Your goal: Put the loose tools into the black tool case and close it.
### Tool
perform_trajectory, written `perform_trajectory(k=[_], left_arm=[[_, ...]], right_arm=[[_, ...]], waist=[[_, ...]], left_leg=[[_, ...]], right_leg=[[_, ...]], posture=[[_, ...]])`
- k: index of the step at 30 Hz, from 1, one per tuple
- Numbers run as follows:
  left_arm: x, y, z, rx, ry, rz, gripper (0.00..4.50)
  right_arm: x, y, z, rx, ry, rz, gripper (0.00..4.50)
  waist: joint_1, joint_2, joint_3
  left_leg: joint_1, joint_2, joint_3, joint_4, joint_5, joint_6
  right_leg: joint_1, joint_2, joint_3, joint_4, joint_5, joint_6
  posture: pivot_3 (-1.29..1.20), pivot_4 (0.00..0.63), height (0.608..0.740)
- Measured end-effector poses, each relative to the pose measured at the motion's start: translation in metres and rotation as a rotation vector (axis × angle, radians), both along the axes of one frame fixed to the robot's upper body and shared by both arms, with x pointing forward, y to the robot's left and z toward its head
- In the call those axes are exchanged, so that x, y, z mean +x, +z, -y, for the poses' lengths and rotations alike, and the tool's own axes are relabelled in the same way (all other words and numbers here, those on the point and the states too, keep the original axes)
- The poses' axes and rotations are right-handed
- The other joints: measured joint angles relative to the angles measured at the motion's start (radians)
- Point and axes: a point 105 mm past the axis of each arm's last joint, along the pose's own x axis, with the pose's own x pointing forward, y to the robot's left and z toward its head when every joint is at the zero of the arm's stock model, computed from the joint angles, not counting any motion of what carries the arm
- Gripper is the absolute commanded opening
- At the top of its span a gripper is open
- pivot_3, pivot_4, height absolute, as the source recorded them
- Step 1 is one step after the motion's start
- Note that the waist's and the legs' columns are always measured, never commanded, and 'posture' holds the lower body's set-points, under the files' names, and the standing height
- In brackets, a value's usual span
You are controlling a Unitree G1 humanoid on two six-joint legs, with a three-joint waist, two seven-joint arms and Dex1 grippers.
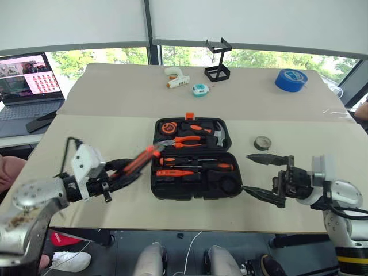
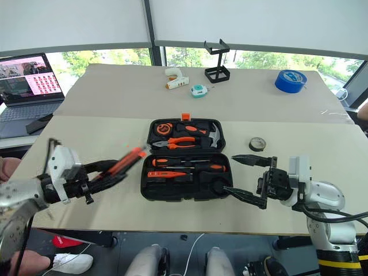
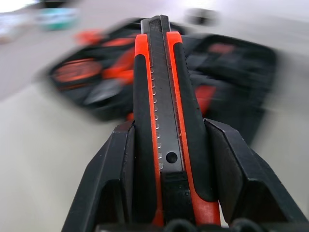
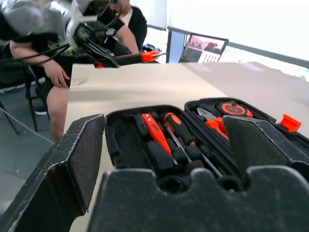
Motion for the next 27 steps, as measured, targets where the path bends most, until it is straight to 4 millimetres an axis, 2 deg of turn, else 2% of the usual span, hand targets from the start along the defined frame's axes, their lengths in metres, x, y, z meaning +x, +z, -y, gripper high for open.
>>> perform_trajectory(k=[3,6,9,12,16,25,27], left_arm=[[0.005,-0.004,0.029,0.122,-0.205,-0.011,1.71],[0.026,-0.022,0.064,0.205,-0.267,0.007,1.71],[0.028,-0.038,0.081,0.241,-0.291,-0.015,1.71],[0.034,-0.052,0.087,0.314,-0.289,-0.019,1.71],[0.036,-0.054,0.093,0.337,-0.285,-0.011,1.71],[0.036,-0.055,0.091,0.368,-0.296,-0.006,1.71],[0.036,-0.055,0.090,0.367,-0.289,-0.021,2.72]], right_arm=[[-0.007,-0.005,0.011,-0.075,-0.001,-0.001,4.50],[-0.011,-0.011,0.018,-0.089,-0.025,-0.022,4.50],[-0.014,-0.014,0.020,-0.089,-0.034,-0.032,4.50],[-0.018,-0.016,0.020,-0.086,-0.045,-0.035,4.50],[-0.020,-0.016,0.019,-0.077,-0.064,-0.029,4.50],[-0.019,-0.013,0.018,-0.058,-0.102,-0.010,4.50],[-0.018,-0.013,0.018,-0.056,-0.106,-0.009,4.50]], waist=[[-0.001,0.000,0.000],[-0.004,0.000,0.000],[-0.017,-0.001,0.001],[-0.017,-0.001,0.001],[-0.014,-0.001,0.001],[-0.014,-0.001,0.001],[-0.014,-0.001,0.001]], left_leg=[[-0.001,0.000,0.002,0.000,0.000,0.003],[-0.002,-0.004,0.001,0.000,0.000,0.004],[-0.006,-0.003,0.000,0.000,0.000,0.004],[-0.005,0.001,-0.001,0.000,0.000,0.003],[-0.005,0.002,-0.001,0.001,0.000,0.003],[-0.005,0.002,-0.001,0.002,0.000,0.003],[-0.005,0.002,-0.001,0.002,0.000,0.003]], right_leg=[[0.002,0.003,0.002,-0.007,0.007,0.013],[0.003,0.005,0.003,-0.008,0.008,0.017],[-0.001,0.008,0.005,-0.007,0.008,0.018],[-0.002,0.012,0.005,-0.006,0.008,0.017],[-0.001,0.013,0.005,-0.006,0.008,0.017],[0.000,0.014,0.005,-0.005,0.008,0.017],[0.000,0.014,0.005,-0.004,0.008,0.017]], posture=[[0.00,0.150,0.740],[0.00,0.150,0.740],[0.00,0.150,0.740],[0.00,0.150,0.740],[0.00,0.150,0.740],[0.00,0.150,0.740],[0.00,0.150,0.740]])
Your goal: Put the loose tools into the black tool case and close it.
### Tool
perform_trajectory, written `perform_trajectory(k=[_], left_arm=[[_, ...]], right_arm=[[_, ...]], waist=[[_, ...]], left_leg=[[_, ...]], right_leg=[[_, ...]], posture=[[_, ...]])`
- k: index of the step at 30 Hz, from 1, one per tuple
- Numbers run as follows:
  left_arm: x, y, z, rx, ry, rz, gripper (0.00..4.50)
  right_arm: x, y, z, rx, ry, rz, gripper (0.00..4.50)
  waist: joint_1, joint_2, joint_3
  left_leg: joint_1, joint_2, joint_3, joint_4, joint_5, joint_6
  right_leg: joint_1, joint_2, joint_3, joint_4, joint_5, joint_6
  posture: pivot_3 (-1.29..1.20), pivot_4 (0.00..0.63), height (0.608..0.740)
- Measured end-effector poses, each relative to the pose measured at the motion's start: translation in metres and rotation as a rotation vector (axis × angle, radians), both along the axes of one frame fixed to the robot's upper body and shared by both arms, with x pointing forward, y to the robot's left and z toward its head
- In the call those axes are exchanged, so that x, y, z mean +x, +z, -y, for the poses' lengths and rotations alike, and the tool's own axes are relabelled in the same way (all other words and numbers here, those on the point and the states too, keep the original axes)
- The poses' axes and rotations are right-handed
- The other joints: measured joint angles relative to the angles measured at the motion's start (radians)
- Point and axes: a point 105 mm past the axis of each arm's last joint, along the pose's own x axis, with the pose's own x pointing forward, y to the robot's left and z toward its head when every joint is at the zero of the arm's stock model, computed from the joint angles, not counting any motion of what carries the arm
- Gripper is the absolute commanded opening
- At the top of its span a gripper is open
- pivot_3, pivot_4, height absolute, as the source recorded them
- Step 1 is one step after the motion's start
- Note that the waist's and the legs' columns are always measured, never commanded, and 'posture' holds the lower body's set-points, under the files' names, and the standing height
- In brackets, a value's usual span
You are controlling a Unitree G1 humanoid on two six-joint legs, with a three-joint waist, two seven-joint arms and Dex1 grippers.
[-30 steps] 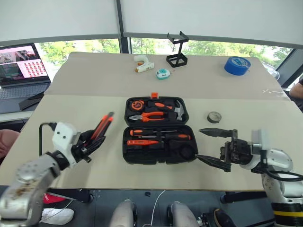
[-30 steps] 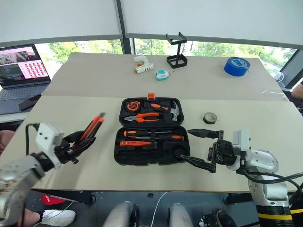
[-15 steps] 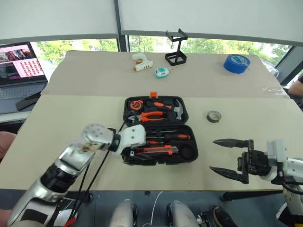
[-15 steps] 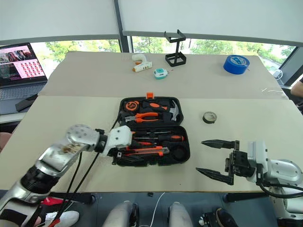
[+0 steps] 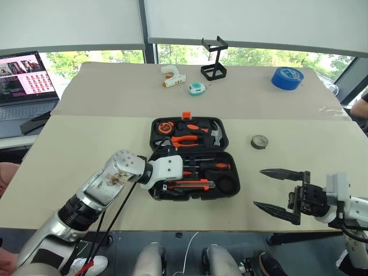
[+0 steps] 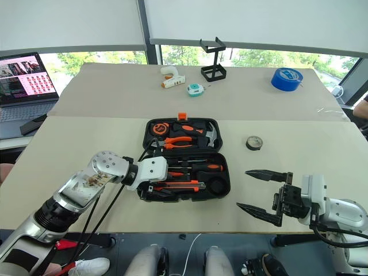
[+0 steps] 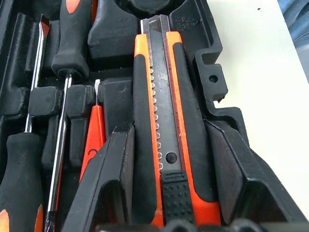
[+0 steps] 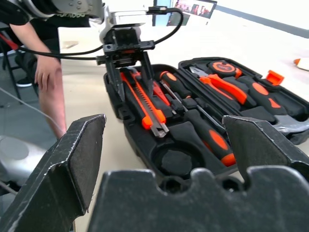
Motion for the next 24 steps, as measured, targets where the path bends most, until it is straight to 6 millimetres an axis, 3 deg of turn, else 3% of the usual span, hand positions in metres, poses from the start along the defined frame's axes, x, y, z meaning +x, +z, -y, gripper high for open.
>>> perform_trajectory(k=[1,5,8,13,16,18,24], left_arm=[[0.001,0.001,-0.001,0.002,0.004,0.000,2.91],[0.004,0.004,-0.008,0.036,0.017,0.020,4.42],[0.003,0.007,-0.006,0.001,0.007,0.003,4.47],[-0.009,0.026,0.017,-0.247,-0.066,-0.089,4.47],[-0.003,0.043,0.010,-0.328,-0.056,-0.038,3.76],[0.000,0.046,0.005,-0.338,-0.061,0.001,2.99],[0.002,0.024,0.004,-0.383,-0.028,0.008,0.78]], right_arm=[[0.000,0.000,0.000,0.001,-0.003,0.002,4.50],[0.003,0.004,-0.002,0.004,-0.008,0.018,4.50],[0.007,0.007,-0.004,0.010,-0.010,0.021,4.50],[0.010,0.006,-0.009,0.017,0.001,0.010,4.50],[0.011,0.007,-0.009,0.022,-0.012,0.008,4.50],[0.012,0.006,-0.009,0.029,-0.017,0.008,4.50],[0.012,0.004,-0.015,0.040,-0.010,-0.008,4.50]], waist=[[0.000,0.000,0.000],[-0.001,0.000,0.000],[0.000,0.000,0.000],[0.005,0.000,0.000],[0.001,0.000,0.000],[0.000,0.000,0.000],[0.002,0.000,0.000]], left_leg=[[0.000,0.000,0.000,0.000,0.000,0.000],[0.000,0.000,0.000,0.000,0.000,0.000],[0.000,0.000,0.000,0.001,0.000,0.000],[-0.002,0.001,-0.001,0.006,0.000,0.000],[-0.001,0.001,-0.001,0.007,0.000,0.000],[0.000,0.001,-0.001,0.008,0.000,0.000],[-0.001,0.001,-0.001,0.012,0.000,0.000]], right_leg=[[0.000,0.000,0.000,0.000,0.000,0.000],[0.000,0.001,0.000,0.000,0.000,0.000],[0.000,0.000,0.001,0.000,0.000,0.000],[0.000,0.001,0.000,0.002,0.000,0.000],[0.000,0.001,0.000,0.006,0.000,0.000],[0.000,0.001,0.001,0.007,0.000,0.000],[0.000,0.001,0.001,0.010,0.000,0.000]], posture=[[0.00,0.150,0.740],[0.00,0.150,0.740],[0.00,0.150,0.740],[0.00,0.150,0.740],[0.00,0.150,0.740],[0.00,0.150,0.740],[0.00,0.150,0.740]])
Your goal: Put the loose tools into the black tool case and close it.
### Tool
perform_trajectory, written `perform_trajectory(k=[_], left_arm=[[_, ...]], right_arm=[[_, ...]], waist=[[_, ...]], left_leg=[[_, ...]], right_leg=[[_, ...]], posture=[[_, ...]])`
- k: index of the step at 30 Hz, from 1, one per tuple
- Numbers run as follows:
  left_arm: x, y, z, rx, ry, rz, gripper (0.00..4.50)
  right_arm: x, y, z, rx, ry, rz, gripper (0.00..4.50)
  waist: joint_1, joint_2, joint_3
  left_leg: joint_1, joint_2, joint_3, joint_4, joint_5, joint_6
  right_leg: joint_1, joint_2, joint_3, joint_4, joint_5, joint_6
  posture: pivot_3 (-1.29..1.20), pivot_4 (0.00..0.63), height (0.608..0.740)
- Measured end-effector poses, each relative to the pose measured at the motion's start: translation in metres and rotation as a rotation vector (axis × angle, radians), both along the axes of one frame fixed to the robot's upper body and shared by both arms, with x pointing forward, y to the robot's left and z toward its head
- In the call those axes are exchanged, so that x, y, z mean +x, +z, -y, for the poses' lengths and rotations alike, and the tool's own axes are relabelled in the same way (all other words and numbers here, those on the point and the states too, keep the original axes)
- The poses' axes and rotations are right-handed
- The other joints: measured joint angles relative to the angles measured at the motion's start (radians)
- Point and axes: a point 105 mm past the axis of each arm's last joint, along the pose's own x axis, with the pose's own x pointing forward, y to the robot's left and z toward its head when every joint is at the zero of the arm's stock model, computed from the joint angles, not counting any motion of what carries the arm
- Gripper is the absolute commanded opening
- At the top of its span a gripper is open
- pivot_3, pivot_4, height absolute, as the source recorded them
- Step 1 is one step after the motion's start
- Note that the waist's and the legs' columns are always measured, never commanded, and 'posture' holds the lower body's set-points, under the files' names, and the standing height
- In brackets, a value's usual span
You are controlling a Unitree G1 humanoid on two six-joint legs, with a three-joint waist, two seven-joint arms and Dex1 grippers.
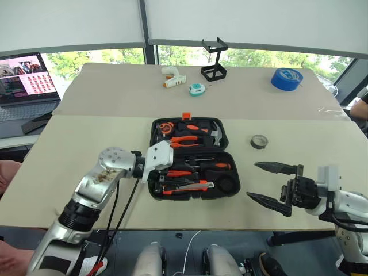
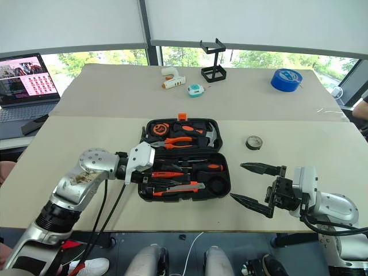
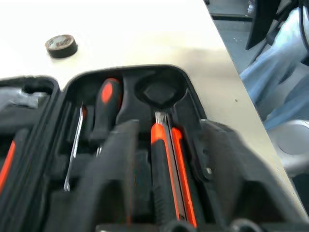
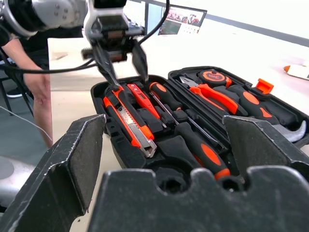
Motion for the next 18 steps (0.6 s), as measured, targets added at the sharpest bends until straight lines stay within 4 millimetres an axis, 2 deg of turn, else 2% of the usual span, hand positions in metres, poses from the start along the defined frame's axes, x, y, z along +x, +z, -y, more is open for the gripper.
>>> perform_trajectory(k=[2,3,6,10,13,18], left_arm=[[-0.003,-0.014,-0.003,0.033,-0.010,0.013,0.13],[-0.005,-0.025,-0.005,0.074,-0.021,0.024,0.06],[-0.004,-0.042,-0.005,0.099,-0.001,0.012,0.06],[0.000,-0.044,0.000,0.109,0.020,0.015,0.06],[0.003,-0.047,0.002,0.138,0.043,-0.034,0.06],[0.002,-0.047,0.004,0.157,0.115,-0.167,0.06]], right_arm=[[-0.001,0.001,-0.003,-0.001,0.008,0.001,4.50],[0.000,0.001,-0.003,0.000,0.003,-0.002,4.50],[0.000,0.001,-0.003,0.003,-0.005,-0.008,4.50],[0.000,0.003,-0.005,0.002,-0.004,-0.001,4.50],[0.000,0.004,-0.006,0.003,-0.006,-0.005,4.50],[-0.001,0.006,-0.009,0.002,-0.004,-0.011,4.50]], waist=[[-0.001,0.000,0.000],[-0.001,0.000,0.000],[0.003,0.000,0.000],[0.006,0.001,0.000],[0.007,0.001,-0.001],[0.001,0.005,-0.005]], left_leg=[[0.000,0.000,0.000,0.001,0.000,0.000],[0.000,0.000,0.000,0.001,0.000,0.000],[0.000,0.000,0.000,0.002,0.000,0.000],[0.002,0.000,0.000,0.003,0.000,0.000],[0.011,0.000,0.000,0.003,0.000,0.000],[0.013,0.000,-0.002,0.003,0.000,0.000]], right_leg=[[0.000,0.000,0.000,0.000,0.000,0.000],[0.000,0.000,0.000,0.000,0.000,0.000],[0.001,0.000,0.000,0.001,0.000,0.000],[0.004,0.000,0.000,0.001,0.000,0.000],[0.013,0.000,-0.001,0.001,0.000,-0.001],[0.015,0.000,0.000,0.000,0.000,-0.001]], posture=[[0.00,0.150,0.740],[0.00,0.150,0.740],[0.00,0.150,0.740],[0.00,0.150,0.740],[0.00,0.150,0.740],[0.00,0.150,0.740]])
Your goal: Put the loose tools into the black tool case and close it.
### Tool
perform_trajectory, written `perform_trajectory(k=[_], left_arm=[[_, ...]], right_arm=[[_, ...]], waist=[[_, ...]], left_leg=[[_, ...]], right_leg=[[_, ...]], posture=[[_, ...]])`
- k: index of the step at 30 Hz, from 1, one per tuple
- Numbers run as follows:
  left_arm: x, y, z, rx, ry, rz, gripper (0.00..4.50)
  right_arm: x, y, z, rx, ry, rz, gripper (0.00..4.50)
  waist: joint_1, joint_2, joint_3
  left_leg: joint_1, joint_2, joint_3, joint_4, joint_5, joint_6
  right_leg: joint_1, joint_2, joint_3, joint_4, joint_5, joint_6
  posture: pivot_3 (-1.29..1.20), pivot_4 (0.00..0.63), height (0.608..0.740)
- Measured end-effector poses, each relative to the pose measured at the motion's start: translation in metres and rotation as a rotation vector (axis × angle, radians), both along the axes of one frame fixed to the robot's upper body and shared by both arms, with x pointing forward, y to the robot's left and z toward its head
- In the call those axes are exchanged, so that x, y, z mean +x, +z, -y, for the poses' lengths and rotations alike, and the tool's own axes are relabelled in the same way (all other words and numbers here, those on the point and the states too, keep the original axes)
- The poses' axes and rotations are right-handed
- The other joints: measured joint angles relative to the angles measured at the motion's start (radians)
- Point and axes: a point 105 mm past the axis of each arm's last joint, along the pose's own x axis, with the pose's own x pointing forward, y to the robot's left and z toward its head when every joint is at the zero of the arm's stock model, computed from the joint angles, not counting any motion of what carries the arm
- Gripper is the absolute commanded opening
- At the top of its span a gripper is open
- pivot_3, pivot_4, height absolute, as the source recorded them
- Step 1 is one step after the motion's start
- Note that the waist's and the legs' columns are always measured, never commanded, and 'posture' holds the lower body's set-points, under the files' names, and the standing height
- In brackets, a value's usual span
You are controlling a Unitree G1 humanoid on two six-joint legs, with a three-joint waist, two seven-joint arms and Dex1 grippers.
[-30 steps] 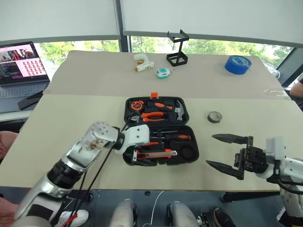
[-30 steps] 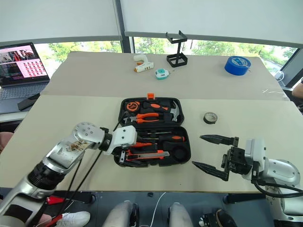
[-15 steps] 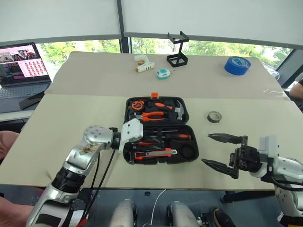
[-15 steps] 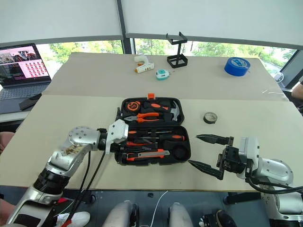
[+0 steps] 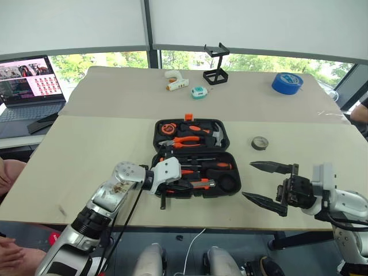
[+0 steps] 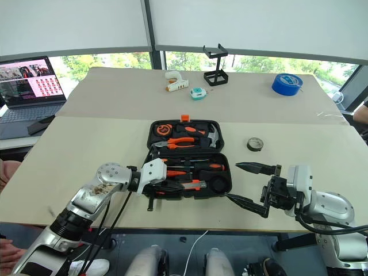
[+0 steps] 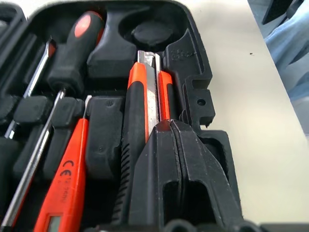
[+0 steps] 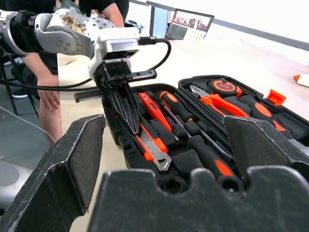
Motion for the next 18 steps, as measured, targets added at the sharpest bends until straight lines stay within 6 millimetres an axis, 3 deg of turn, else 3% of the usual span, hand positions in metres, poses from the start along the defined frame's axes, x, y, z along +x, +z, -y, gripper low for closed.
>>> perform_trajectory(k=[7,14,18], left_arm=[[0.000,0.006,0.005,-0.064,-0.011,0.033,0.06],[0.015,0.032,0.003,-0.117,0.008,0.161,0.06],[0.015,0.018,-0.005,-0.044,0.011,0.137,0.06]], right_arm=[[0.000,0.000,-0.001,0.002,-0.005,-0.011,4.50],[0.002,0.001,-0.004,0.012,-0.002,-0.009,4.50],[0.003,0.002,-0.005,0.018,-0.002,-0.004,4.50]], waist=[[0.000,0.001,0.000],[-0.003,0.000,0.000],[-0.004,0.000,0.000]], left_leg=[[-0.003,0.000,0.000,0.000,0.000,0.000],[-0.004,0.000,0.000,-0.001,0.000,0.000],[-0.004,0.000,0.000,-0.001,0.000,0.000]], right_leg=[[-0.002,0.000,0.000,0.000,0.000,0.000],[-0.003,0.000,0.000,-0.001,0.000,-0.001],[-0.004,0.001,0.000,-0.001,0.000,-0.001]], posture=[[0.00,0.150,0.740],[0.00,0.150,0.740],[0.00,0.150,0.740]])
